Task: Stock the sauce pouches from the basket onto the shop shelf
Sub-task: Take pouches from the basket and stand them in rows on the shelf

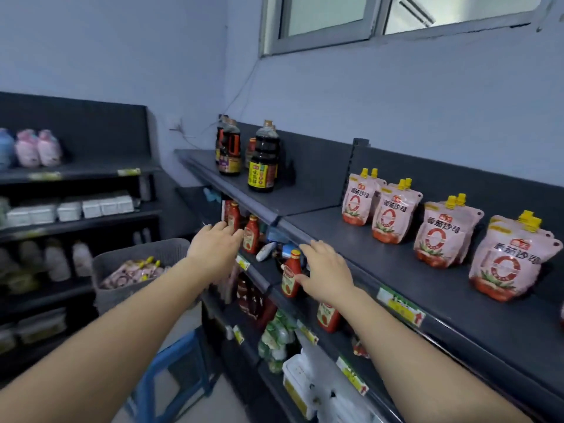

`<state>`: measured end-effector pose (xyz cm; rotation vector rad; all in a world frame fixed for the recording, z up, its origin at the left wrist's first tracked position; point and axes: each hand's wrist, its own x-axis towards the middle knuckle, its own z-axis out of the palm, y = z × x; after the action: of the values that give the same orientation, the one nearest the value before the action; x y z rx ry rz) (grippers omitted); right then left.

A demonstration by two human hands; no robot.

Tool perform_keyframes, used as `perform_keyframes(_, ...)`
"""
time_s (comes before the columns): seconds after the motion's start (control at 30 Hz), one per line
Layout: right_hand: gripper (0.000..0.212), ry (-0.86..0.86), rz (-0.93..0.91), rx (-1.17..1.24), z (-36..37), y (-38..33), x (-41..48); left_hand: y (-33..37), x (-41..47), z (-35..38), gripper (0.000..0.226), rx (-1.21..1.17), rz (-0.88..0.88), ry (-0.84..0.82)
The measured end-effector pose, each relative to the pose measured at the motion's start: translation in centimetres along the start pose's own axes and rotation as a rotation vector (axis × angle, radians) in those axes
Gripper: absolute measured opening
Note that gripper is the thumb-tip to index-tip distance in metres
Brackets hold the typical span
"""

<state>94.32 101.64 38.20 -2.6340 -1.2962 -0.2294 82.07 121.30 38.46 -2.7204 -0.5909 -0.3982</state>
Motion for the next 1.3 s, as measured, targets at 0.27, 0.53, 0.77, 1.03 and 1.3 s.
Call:
perform_keyframes(0.27,0.064,-0.094,-0.152,0.033,5.5,-9.5,7.4,-11.2,-2.6,5.5,0.044,0.035,-0.141,-0.107)
perform_keyframes(0.53,0.062,-0.147,-0.236,0.051,11.0,-17.6,15.6,-21.1,-2.5,11.1,0.043,0.070,-0.204,-0.207)
perform_keyframes(0.77,0.052,-0.209,-0.252,0.087,15.3,-21.4,22.0,-26.6,-0.9,17.6,0.042,0.066,-0.260,-0.267)
perform_keyframes(1.03,0.044,-0.279,-0.318,0.093,21.3,-22.6,30.3,-30.1,3.1,25.3,0.048,-0.012,-0.376,-0.337)
perform_keyframes(1.3,0.052,-0.406,-0.364,0.095,27.8,-22.6,38.5,-31.9,6.9,32.2,0.040,-0.056,-0.453,-0.531)
